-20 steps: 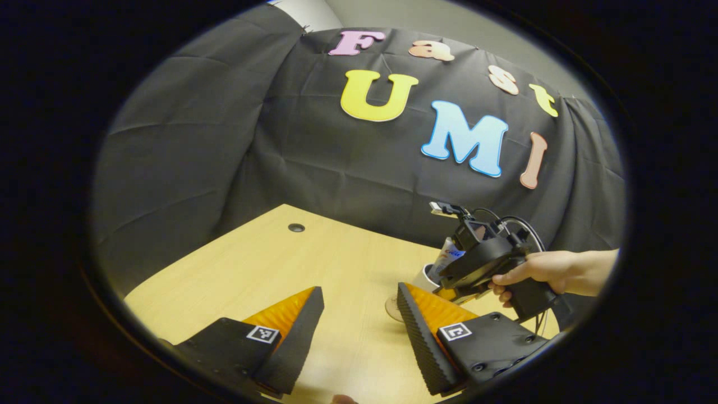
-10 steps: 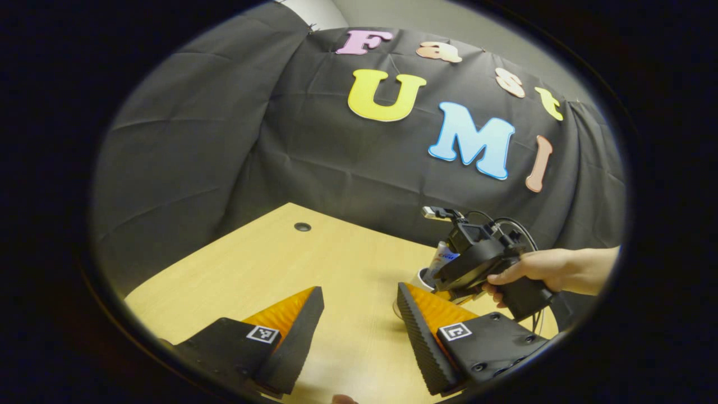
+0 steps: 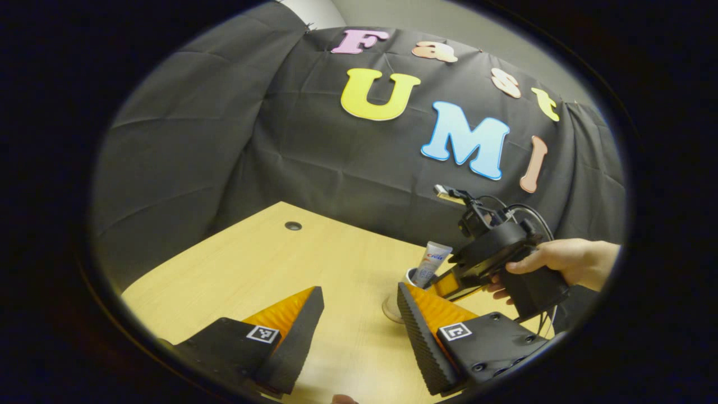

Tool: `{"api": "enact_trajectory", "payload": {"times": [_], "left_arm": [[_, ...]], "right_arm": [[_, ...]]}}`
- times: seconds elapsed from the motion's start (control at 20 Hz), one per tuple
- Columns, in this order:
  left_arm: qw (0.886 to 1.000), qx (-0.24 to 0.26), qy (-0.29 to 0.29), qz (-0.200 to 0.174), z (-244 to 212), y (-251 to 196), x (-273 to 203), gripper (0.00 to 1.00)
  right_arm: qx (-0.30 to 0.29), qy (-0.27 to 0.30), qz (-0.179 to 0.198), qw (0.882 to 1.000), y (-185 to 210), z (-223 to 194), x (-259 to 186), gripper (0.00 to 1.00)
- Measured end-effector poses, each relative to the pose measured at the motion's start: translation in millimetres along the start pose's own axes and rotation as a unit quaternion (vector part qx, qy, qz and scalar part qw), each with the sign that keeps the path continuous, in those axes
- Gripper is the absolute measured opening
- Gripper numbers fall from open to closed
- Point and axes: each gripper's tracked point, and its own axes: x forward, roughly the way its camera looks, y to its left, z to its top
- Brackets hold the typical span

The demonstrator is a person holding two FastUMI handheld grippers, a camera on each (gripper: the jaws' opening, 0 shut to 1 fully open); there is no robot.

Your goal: Put the toothbrush and toothpaste on the desktop into the cup, then pick up the cup and place it on the coaster on the desktop.

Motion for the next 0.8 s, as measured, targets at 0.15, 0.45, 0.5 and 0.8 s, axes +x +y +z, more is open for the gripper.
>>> {"api": "enact_trajectory", "payload": {"times": [0.15,0.45,0.5,0.8], "left_arm": [[1.000,0.008,-0.005,-0.007,2.0,-16.2,4.3,0.88],[0.999,0.029,-0.017,-0.018,9.2,-50.1,6.6,0.88],[0.999,0.029,-0.019,-0.019,9.6,-55.9,6.9,0.88],[0.997,0.054,-0.042,-0.039,23.9,-116.9,-6.4,0.88]], "right_arm": [[-0.001,-0.039,0.004,0.999,-6.9,0.6,-31.0,0.67],[0.037,-0.119,0.020,0.992,-27.0,-21.1,-84.2,0.73],[0.047,-0.138,0.025,0.989,-30.1,-25.0,-92.8,0.76],[0.078,-0.271,-0.012,0.959,-81.9,-65.6,-155.8,0.73]]}}
